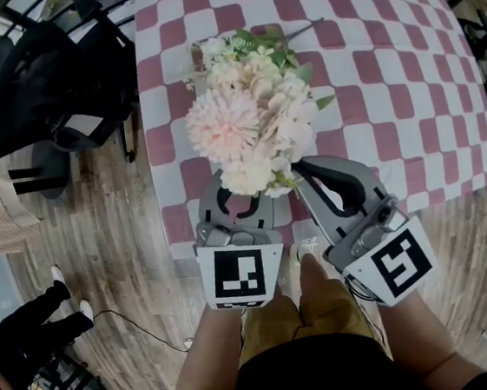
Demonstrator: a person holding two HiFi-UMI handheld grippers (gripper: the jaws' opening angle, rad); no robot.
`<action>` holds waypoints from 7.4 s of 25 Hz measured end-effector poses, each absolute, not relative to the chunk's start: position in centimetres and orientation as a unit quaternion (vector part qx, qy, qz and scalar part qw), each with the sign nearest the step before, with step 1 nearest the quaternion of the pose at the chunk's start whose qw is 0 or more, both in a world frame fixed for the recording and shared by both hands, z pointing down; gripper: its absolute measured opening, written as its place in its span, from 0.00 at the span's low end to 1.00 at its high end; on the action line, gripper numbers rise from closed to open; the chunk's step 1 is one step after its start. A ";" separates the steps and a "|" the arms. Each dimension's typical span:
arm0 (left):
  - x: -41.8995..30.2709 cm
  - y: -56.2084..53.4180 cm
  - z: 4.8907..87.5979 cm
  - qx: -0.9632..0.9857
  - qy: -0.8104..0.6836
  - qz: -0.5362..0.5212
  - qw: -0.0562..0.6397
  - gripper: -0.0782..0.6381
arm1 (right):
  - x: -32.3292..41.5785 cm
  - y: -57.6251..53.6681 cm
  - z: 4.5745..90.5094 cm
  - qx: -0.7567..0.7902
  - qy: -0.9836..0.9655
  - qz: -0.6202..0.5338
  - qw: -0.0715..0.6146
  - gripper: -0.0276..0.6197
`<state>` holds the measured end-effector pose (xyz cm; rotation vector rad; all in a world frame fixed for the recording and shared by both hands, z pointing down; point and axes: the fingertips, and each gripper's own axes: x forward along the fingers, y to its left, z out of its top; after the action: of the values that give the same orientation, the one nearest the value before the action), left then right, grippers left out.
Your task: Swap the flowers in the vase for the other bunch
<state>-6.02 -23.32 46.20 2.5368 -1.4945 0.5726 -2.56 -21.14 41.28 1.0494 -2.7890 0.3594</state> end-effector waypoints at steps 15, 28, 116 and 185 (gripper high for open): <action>-6.2 -22.4 46.1 0.845 -0.495 0.194 0.058 0.28 | -3.1 -20.1 41.4 0.339 -0.931 0.106 0.080 0.09; -6.6 -21.5 45.9 0.845 -0.498 0.190 0.050 0.28 | -2.8 -19.3 41.5 0.343 -0.929 0.105 0.088 0.09; -5.7 -17.5 39.4 0.853 -0.492 0.163 0.065 0.12 | -1.1 -15.7 36.1 0.354 -0.931 0.049 0.078 0.09; -6.0 -15.5 21.1 0.883 -0.454 0.087 -0.078 0.12 | -1.6 -13.1 18.1 0.380 -0.918 -0.116 0.006 0.09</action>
<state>-6.03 -15.45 21.12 2.9232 -1.5006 0.2888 -1.62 -13.13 18.12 1.1885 -2.8727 -0.3632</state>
